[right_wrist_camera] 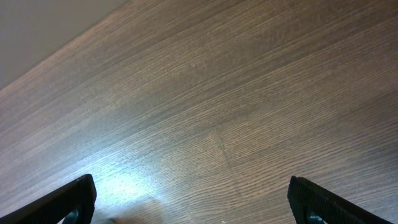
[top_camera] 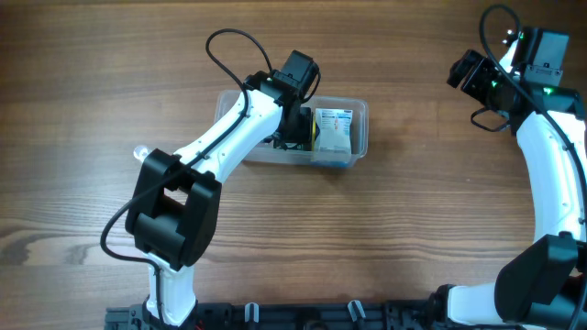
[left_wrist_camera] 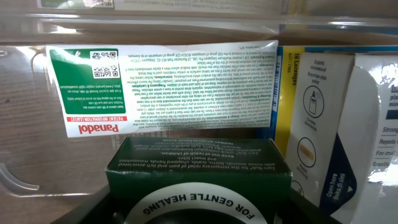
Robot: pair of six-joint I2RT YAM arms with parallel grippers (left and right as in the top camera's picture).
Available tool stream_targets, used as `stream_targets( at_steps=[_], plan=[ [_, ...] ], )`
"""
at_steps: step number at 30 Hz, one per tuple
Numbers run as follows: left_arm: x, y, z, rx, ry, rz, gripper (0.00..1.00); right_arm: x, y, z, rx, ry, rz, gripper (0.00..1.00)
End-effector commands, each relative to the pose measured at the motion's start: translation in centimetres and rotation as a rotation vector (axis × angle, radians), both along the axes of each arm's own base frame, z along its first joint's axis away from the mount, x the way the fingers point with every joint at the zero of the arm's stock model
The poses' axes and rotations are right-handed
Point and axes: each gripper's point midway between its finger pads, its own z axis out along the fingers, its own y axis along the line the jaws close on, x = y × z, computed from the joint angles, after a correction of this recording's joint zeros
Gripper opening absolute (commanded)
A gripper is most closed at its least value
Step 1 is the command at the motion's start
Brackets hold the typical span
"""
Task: Pack container
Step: 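Lower the Zam-Buk box beside the Panadol box and open left gripper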
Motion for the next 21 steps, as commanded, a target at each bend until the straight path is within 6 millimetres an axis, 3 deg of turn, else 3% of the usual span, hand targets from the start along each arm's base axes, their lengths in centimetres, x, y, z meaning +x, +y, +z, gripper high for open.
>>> stream_targets(
  at_steps=[1, 21],
  plan=[
    [-0.06, 0.34, -0.65, 0.02, 0.006, 0.016, 0.64, 0.2, 0.22, -0.24, 0.017, 0.002, 0.004, 1.0],
    [-0.04, 0.33, -0.65, 0.02, 0.005, 0.015, 0.7, 0.2, 0.22, -0.24, 0.017, 0.002, 0.004, 1.0]
  ],
)
